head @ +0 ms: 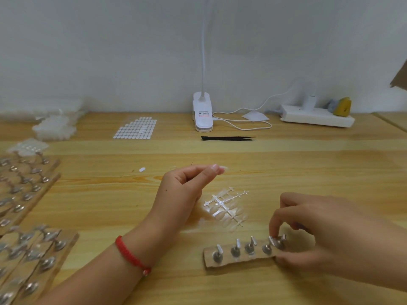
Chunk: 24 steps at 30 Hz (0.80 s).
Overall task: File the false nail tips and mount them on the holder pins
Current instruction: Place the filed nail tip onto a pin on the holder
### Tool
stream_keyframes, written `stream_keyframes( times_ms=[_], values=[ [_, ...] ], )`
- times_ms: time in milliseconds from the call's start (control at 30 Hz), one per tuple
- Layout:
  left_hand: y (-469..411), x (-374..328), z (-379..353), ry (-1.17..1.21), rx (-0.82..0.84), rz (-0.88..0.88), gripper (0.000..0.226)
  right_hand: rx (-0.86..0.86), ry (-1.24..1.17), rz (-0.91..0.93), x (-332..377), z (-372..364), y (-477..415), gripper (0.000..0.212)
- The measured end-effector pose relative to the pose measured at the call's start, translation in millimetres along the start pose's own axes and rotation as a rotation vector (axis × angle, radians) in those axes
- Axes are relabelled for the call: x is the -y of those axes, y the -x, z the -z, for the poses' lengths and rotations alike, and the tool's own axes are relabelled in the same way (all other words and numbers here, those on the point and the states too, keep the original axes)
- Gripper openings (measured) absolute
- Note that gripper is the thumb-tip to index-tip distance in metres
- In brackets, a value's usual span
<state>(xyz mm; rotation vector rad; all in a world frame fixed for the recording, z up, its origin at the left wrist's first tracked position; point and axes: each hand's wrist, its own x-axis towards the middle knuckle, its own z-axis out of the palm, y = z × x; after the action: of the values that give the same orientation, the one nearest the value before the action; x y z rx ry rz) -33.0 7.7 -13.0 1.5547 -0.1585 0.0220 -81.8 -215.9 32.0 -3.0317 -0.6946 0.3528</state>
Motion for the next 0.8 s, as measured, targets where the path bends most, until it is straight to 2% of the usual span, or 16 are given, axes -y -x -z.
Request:
stream_keyframes(
  times_ms=[200, 367, 467, 567, 667, 800],
  values=[
    [2.0, -2.4, -0.9, 0.023, -0.028, 0.008, 0.032, 0.021, -0.060, 0.027, -2.4, -2.5, -2.7, 0.045],
    [5.0, -9.1, -5.2, -0.032, -0.013, -0.011, 0.018, -0.016, -0.155, 0.065, -7.9, -1.4, 1.3, 0.053],
    [7.5, -24.1, -9.3, -0.004, 0.013, -0.050, 0.023, -0.149, -0.479, 0.063, -9.6, 9.6, 3.7, 0.057],
    [12.8, -39.8, -16.9, 0.055, 0.085, -0.058, 0.025, -0.386, -0.758, 0.084, -2.2, 18.5, -4.1, 0.040],
    [22.0, -47.1, -24.1, 0.116, 0.161, -0.041, 0.028, -0.523, -1.014, 0.100, 17.3, 22.9, -13.2, 0.036],
    [35.7, -48.1, -24.3, 0.197, 0.149, -0.032, 0.030, -0.635, -1.207, 0.114, 34.2, 19.6, -16.8, 0.028]
  ],
)
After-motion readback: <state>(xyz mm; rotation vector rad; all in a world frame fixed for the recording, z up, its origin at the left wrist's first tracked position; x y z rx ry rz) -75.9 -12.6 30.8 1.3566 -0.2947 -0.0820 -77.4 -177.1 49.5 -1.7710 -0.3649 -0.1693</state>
